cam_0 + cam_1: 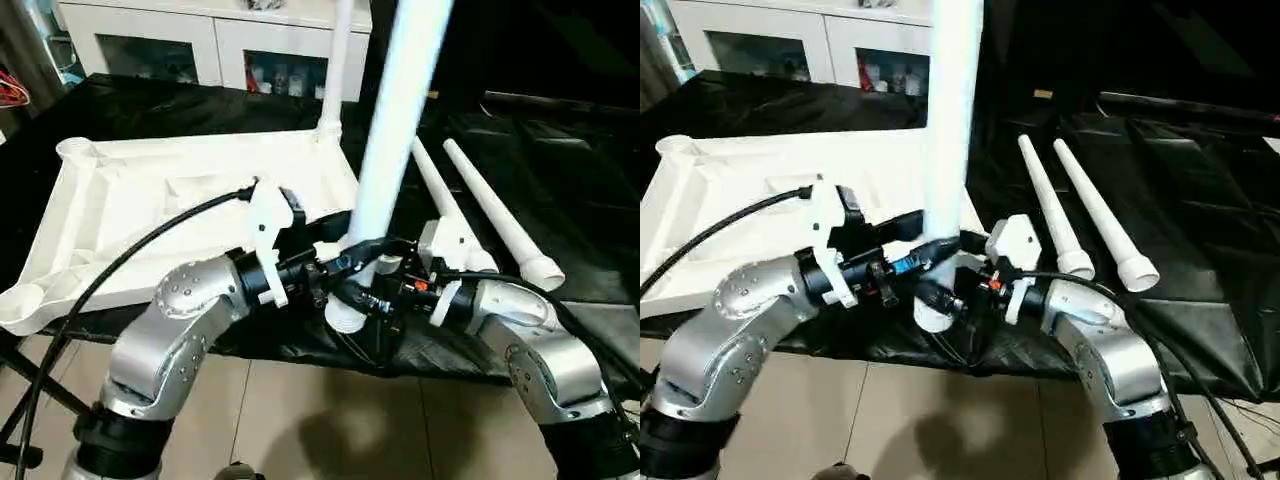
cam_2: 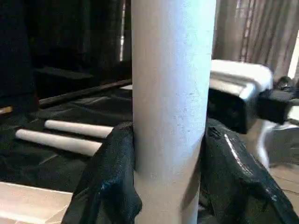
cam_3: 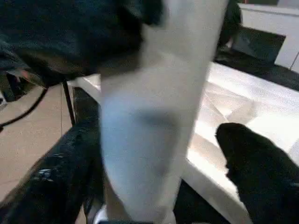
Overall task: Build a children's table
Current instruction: Rotate leg to tighten
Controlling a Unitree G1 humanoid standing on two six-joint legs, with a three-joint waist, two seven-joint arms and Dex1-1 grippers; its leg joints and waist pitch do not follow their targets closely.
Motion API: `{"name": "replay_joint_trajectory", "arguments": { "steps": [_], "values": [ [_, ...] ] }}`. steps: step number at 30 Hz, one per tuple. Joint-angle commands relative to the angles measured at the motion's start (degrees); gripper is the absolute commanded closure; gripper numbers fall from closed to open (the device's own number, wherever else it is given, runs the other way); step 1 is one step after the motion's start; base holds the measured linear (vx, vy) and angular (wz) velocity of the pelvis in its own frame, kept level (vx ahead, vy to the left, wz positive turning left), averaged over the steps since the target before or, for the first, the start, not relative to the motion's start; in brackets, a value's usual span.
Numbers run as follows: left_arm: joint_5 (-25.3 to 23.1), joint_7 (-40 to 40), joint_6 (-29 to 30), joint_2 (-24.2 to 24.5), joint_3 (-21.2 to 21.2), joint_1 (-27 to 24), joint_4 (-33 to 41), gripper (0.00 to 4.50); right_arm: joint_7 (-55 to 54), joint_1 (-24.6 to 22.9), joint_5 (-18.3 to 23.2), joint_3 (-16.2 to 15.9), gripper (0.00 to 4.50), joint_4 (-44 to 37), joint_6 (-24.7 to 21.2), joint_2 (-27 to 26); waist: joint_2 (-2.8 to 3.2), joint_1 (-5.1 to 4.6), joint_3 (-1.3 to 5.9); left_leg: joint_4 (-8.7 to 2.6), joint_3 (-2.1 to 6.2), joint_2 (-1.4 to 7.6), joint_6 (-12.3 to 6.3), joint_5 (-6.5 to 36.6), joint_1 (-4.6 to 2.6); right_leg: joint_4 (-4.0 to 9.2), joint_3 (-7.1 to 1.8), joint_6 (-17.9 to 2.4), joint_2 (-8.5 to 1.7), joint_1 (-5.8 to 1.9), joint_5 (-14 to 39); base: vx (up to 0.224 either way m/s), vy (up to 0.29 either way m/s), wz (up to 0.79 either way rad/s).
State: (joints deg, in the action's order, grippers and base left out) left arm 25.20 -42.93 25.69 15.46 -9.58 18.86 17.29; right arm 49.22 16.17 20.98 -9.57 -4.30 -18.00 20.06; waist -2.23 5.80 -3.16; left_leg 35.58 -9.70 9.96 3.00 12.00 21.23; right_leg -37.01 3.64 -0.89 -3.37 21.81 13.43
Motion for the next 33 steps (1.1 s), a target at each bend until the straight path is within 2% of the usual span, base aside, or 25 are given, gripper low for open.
{"name": "replay_joint_trajectory", "arguments": {
  "steps": [1,4,6,9,16,19,20,21,22,24,26,33],
  "values": [
    [1.25,-0.77,0.93,0.27,-0.73,1.32,1.43,2.65,0.43,0.31,-1.17,-0.63,0.49,0.59,-0.66,0.76,0.22,0.1,3.12,-4.81,1.17,3.52,-0.68,5.29,-0.6,4.42,-3.53,-11.26,-5.21,-2.6,2.53,0.0,0.0,0.0],
    [2.04,-1.04,1.69,0.45,-0.78,1.41,1.79,2.65,0.83,0.19,-1.37,-1.03,0.86,0.81,-0.71,0.91,0.23,0.12,3.16,-4.83,1.24,3.55,-0.31,5.63,-0.61,4.4,-3.53,-10.94,-5.15,-2.61,2.87,0.0,0.0,0.0],
    [2.39,-1.45,2.19,0.94,-1.05,1.5,2.07,2.65,0.89,0.16,-1.08,-0.87,0.92,0.78,-0.8,0.7,0.35,0.12,3.22,-4.83,1.28,3.58,-0.37,5.32,-0.63,4.28,-3.5,-11.09,-5.13,-2.62,2.02,0.0,0.0,0.0],
    [2.0,-2.03,2.21,1.32,-1.52,1.51,2.11,2.65,1.51,0.3,-0.18,-1.03,1.28,0.63,-1.22,0.79,0.31,0.08,3.3,-4.74,1.27,3.54,-0.81,4.23,-0.53,4.1,-3.5,-11.47,-5.08,-2.73,-0.27,0.0,0.0,0.0],
    [2.28,-2.01,2.46,1.37,-1.52,1.8,1.85,2.65,2.4,-0.39,0.33,-1.49,1.73,-0.25,-2.06,0.87,0.35,0.14,3.28,-4.72,1.23,3.55,-0.85,4.42,-0.59,4.13,-3.51,-11.86,-5.13,-2.76,-0.28,0.0,0.0,0.0],
    [1.83,-1.29,1.8,1.17,-1.39,1.8,1.5,2.65,2.41,-0.79,0.6,-1.58,2.07,-0.55,-2.23,0.69,0.36,0.1,3.26,-4.76,1.26,3.56,-0.57,4.97,-0.61,4.19,-3.49,-11.74,-5.11,-2.76,0.46,0.0,0.0,0.0],
    [1.85,-1.23,1.81,1.13,-1.34,1.83,1.42,2.3,2.41,-0.79,0.6,-1.58,2.16,-0.51,-2.22,0.66,0.35,0.12,3.24,-4.78,1.24,3.57,-0.5,5.15,-0.61,4.23,-3.51,-11.72,-5.15,-2.76,0.7,0.0,0.0,0.0],
    [2.05,-0.73,2.05,0.71,-0.88,1.96,0.95,2.09,2.33,-0.87,0.62,-1.51,2.2,-0.49,-2.19,0.53,0.53,0.13,3.29,-4.76,1.29,3.58,-0.44,5.09,-0.6,4.2,-3.52,-11.71,-5.17,-2.79,0.6,0.0,0.0,0.0],
    [2.19,-0.45,2.24,0.46,-0.57,2.04,0.67,1.92,2.31,-0.93,0.64,-1.47,2.38,-0.51,-2.2,0.46,0.46,0.1,3.28,-4.78,1.28,3.62,-0.36,5.13,-0.64,4.2,-3.49,-11.78,-5.14,-2.74,0.4,0.0,0.0,0.0],
    [2.67,-0.15,2.69,0.06,0.0,2.3,0.27,1.85,2.24,-1.13,0.75,-1.34,2.47,-0.75,-2.35,0.32,0.41,0.08,3.28,-4.75,1.26,3.56,-0.35,5.2,-0.57,4.2,-3.51,-11.82,-5.12,-2.8,0.28,0.0,0.0,0.0],
    [2.24,0.06,2.21,0.02,0.17,2.48,0.04,1.52,2.05,-1.41,0.93,-1.27,2.59,-0.99,-2.48,0.09,0.44,0.11,3.29,-4.74,1.25,3.53,-0.37,5.07,-0.6,4.21,-3.51,-11.76,-5.1,-2.77,0.14,0.0,0.0,0.0],
    [-0.11,1.91,0.5,-0.17,0.19,2.08,-0.45,1.18,0.08,-2.24,0.92,-1.03,2.64,-1.29,-1.9,-1.17,0.58,0.16,3.37,-4.72,1.33,3.6,-0.39,4.68,-0.6,4.06,-3.48,-12.04,-5.11,-2.82,-1.43,0.0,0.0,0.0]
  ]
}}
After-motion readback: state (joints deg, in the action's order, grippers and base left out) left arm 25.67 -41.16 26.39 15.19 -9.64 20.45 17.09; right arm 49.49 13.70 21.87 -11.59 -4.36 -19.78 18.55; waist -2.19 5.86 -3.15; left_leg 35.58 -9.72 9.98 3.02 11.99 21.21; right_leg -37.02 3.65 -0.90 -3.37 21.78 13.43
